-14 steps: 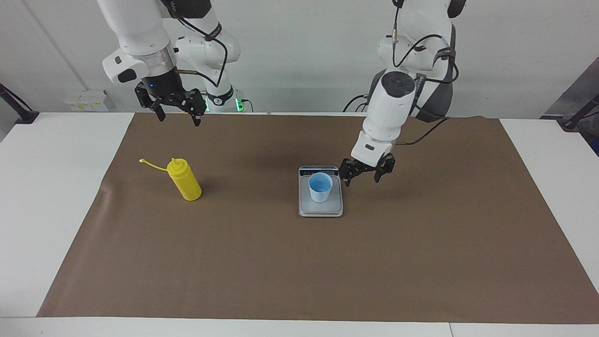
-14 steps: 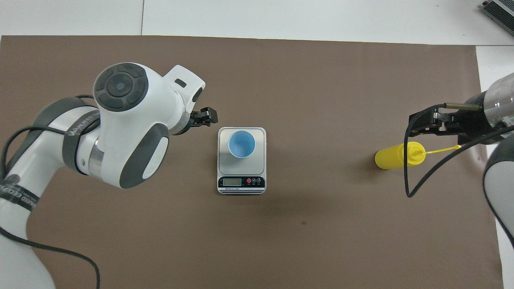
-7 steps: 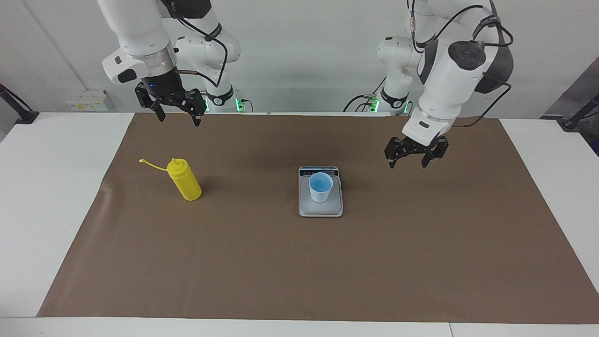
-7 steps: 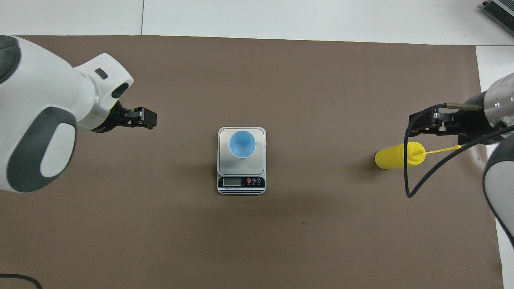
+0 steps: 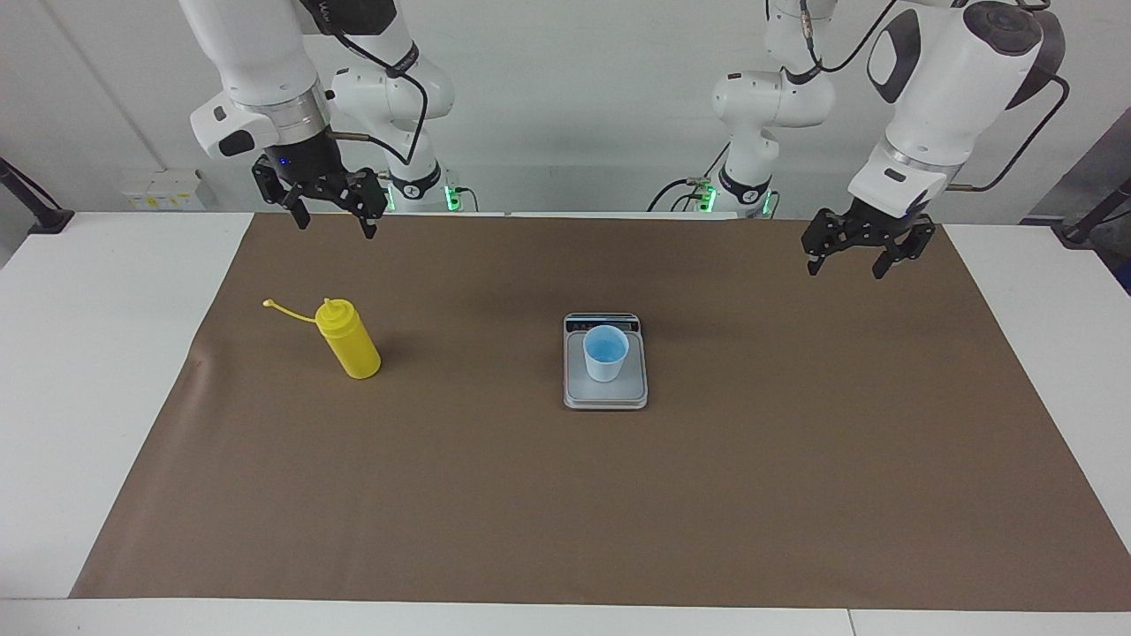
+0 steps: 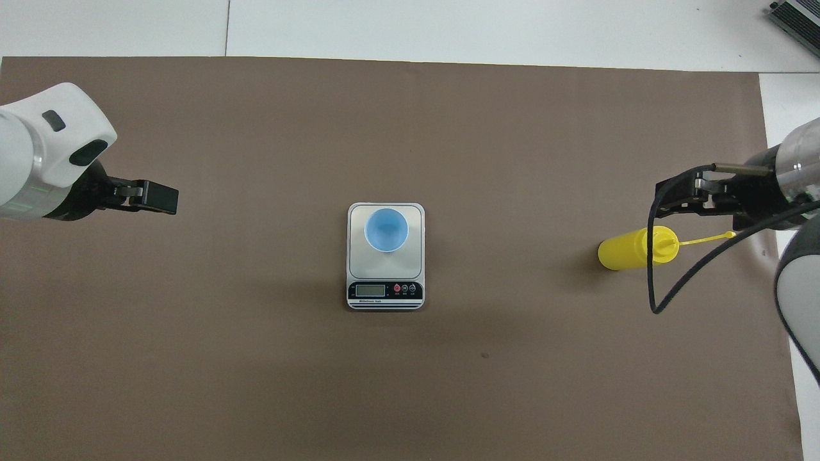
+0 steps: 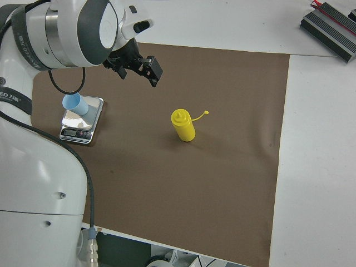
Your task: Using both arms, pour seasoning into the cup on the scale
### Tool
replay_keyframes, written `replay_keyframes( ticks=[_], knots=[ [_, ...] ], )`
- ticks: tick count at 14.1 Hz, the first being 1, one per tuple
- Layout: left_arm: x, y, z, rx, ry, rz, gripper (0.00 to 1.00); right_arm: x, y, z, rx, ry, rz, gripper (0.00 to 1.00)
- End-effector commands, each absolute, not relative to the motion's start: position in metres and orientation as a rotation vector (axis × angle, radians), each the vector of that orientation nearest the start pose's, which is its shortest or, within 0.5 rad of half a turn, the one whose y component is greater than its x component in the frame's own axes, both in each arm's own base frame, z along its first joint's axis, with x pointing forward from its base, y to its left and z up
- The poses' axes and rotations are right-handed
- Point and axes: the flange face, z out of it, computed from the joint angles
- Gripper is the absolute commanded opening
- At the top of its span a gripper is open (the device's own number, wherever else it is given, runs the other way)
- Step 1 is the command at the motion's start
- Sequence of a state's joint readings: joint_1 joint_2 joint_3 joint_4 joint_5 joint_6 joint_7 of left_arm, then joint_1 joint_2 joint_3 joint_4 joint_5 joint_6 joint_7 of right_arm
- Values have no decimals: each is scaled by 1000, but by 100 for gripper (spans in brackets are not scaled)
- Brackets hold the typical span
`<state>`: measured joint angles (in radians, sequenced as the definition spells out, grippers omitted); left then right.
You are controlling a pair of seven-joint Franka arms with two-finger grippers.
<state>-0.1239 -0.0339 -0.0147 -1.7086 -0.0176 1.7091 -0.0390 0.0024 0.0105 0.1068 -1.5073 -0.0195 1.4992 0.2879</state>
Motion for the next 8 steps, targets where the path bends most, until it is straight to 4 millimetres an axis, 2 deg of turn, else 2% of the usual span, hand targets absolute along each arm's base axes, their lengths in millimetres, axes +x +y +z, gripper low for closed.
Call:
replay_keyframes(
  ticks=[1,3,5,6,8],
  knots=[
    [544,-55,591,-3152,148,-9,100,548,55,644,-3141,262,31,100],
    [538,-55,599,-3150,146,3,100,548,55,641,-3140,264,27,100],
    [537,-58,641,-3151,155,-16,100,552,51,636,-3131,282,-37,100],
    [540,-59,643,-3152,160,-16,100,556,46,632,-3125,295,-77,100],
    [537,-54,630,-3151,150,6,100,562,20,632,-3110,368,-139,100]
  ],
)
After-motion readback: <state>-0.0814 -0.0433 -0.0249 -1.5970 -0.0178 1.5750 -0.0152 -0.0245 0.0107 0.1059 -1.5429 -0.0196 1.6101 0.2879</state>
